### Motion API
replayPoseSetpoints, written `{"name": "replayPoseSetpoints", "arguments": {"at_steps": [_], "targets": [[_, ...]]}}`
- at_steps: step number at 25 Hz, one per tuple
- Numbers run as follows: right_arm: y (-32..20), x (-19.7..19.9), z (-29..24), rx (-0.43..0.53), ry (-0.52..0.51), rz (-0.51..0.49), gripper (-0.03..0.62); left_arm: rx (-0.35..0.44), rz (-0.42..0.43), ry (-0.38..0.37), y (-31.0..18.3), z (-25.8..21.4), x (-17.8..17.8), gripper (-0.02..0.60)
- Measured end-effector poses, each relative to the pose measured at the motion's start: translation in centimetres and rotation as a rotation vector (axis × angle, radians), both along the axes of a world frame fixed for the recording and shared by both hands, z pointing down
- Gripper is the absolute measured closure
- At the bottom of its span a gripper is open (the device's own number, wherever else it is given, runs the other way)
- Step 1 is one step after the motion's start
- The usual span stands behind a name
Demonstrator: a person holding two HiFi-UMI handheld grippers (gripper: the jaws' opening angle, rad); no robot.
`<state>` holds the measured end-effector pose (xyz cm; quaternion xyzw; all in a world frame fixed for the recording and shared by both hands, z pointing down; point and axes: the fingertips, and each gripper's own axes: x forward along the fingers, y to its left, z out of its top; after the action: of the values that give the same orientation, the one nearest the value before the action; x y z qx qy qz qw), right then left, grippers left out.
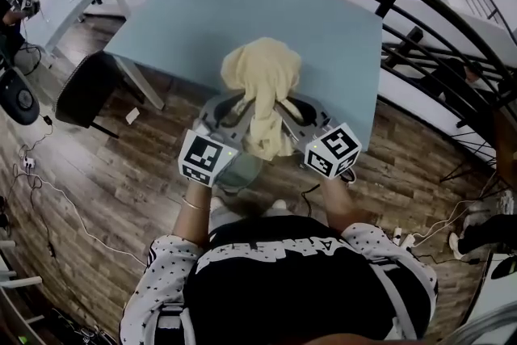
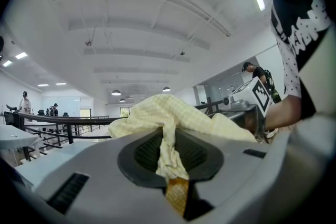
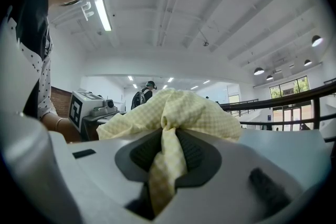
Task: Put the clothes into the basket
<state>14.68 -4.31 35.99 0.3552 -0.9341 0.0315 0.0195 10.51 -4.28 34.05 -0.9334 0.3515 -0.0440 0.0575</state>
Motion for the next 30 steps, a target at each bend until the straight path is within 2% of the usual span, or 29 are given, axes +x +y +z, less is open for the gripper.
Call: {"name": "replayPoseSetpoints", "arguments": {"at_steps": [2,13,30], "targets": [[-0.6,-2.0,0.5,-0.006,0.002,-0.004,0.516,-0.007,-0.007,0.007,-0.6,0.5,-2.0,0.506],[-1.3,-7.6,2.7,-0.05,0.013,-0.037,0.516,-0.061,-0.045,0.028,-1.2,2.7,-7.7,0.506],[-2.1,-9.4,5.5,-0.1,0.008,-0.074,0.516,-0.115,-0.075,0.053,-1.9,5.6,-9.6,0.506]]}}
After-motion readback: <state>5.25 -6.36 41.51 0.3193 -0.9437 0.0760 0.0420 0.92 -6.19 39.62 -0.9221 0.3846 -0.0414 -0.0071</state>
